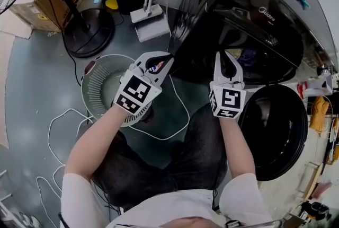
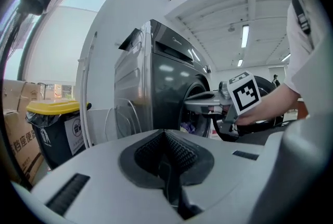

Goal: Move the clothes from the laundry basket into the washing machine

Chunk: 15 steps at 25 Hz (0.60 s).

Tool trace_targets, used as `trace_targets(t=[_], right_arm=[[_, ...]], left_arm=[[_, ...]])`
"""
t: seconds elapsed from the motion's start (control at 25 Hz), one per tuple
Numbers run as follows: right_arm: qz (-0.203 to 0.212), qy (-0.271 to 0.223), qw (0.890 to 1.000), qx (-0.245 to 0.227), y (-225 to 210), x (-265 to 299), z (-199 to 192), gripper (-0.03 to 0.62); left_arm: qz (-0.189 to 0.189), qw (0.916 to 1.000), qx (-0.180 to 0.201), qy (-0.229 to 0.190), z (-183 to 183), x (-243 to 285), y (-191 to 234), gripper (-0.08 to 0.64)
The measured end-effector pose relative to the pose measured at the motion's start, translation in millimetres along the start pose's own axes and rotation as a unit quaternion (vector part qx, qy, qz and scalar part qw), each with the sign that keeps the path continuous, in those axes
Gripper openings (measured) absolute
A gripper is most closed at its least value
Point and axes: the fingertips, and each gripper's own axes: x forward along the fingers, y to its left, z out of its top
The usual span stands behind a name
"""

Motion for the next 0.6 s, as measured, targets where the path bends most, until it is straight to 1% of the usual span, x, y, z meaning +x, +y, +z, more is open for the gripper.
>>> trace_targets(t=[0.16,0.2,0.32,0.44,0.6], right_arm=[[0.027,-0.008,1.0,0.009,22.7,6.0,2.9,0.019],[0.034,-0.01,0.999,0.012,27.8,7.2,4.3,0.011],[0.053,-0.021,0.998,0.018,43.7,10.1,10.7,0.011],[0.074,-0.031,0.996,0.023,59.4,14.8,16.3,0.011],[0.104,-0.045,0.993,0.036,81.9,26.0,25.1,0.011]], left_arm=[[0.011,0.9993,-0.027,-0.021,11.6,-5.5,9.0,0.005],[0.014,0.9992,-0.028,-0.024,12.8,-6.9,11.3,0.005],[0.026,0.9989,-0.032,-0.023,13.2,-11.2,19.1,0.005],[0.037,0.9978,-0.045,-0.033,14.8,-14.7,27.2,0.005],[0.051,0.9968,-0.052,-0.035,11.8,-19.6,35.7,0.005]])
